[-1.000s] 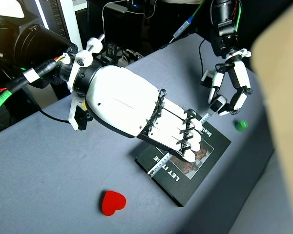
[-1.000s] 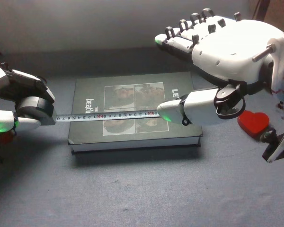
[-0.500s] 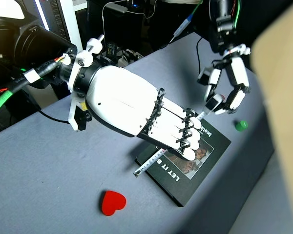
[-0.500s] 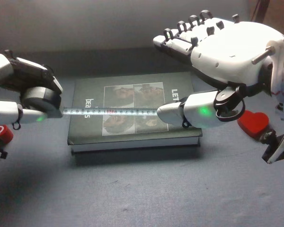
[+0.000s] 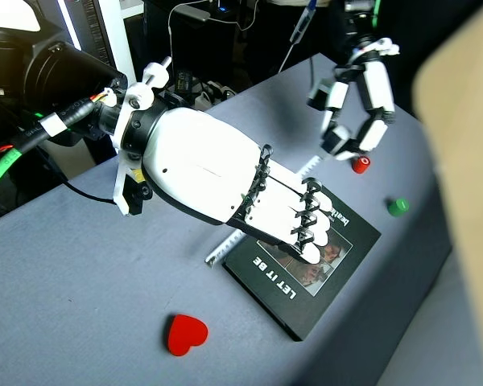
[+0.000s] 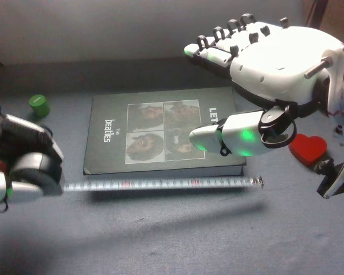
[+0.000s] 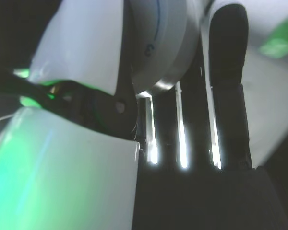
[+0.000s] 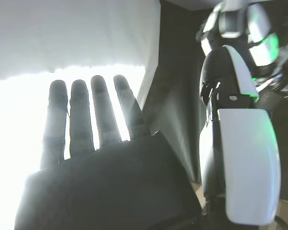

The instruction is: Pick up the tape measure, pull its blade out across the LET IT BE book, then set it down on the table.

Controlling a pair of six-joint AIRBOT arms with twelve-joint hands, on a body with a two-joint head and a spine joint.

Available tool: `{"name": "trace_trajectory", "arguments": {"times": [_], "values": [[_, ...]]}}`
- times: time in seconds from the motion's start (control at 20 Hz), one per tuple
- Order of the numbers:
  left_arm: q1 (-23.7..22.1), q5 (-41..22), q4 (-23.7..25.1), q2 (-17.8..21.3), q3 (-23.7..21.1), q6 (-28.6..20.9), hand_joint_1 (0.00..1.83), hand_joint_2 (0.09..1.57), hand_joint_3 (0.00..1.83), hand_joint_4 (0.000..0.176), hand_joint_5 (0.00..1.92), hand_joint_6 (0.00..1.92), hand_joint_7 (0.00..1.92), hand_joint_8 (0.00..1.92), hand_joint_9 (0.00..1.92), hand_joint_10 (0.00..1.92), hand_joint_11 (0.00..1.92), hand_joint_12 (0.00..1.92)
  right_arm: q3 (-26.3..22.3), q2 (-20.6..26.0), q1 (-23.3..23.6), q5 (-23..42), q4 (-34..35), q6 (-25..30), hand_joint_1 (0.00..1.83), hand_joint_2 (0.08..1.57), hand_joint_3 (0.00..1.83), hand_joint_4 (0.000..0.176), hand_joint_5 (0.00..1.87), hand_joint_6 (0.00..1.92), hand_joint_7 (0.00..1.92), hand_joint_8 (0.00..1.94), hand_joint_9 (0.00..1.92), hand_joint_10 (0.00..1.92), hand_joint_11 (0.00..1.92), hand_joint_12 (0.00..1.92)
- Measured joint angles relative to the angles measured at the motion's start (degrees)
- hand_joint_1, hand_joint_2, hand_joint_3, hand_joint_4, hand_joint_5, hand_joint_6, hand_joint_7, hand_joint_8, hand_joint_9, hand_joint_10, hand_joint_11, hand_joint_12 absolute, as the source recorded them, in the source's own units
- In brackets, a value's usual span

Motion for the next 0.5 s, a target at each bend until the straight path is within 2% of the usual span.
{"name": "trace_trajectory", "arguments": {"times": [0.1,0.25,0.5], "values": [[3.4,-3.5,-2.7,-0.3,-1.4,-0.1,1.38,1.11,0.0,0.0,0.95,0.81,1.03,0.91,0.9,1.33,0.89,1.23,0.0,0.0,-0.3,0.0,-0.4,0.0,0.21,1.1,0.0,0.015,0.0,0.0,0.02,0.0,0.0,0.0,0.0,0.28],[5.8,-5.6,-5.6,-2.3,-1.1,0.4,1.38,1.11,0.0,0.0,0.96,0.8,1.02,0.93,0.91,1.32,0.89,1.22,0.0,0.1,-0.4,0.0,-0.3,0.0,0.21,1.1,0.0,0.014,0.01,0.0,0.06,0.01,0.03,0.01,0.0,0.41],[7.0,-6.9,-7.0,-6.4,0.2,0.5,1.38,1.1,0.0,0.0,0.96,0.81,1.03,0.91,0.93,1.29,0.9,1.19,0.0,0.0,-0.4,0.5,-0.4,0.0,0.22,1.1,0.0,0.014,0.01,0.0,0.03,0.0,0.01,0.0,0.0,0.3]]}}
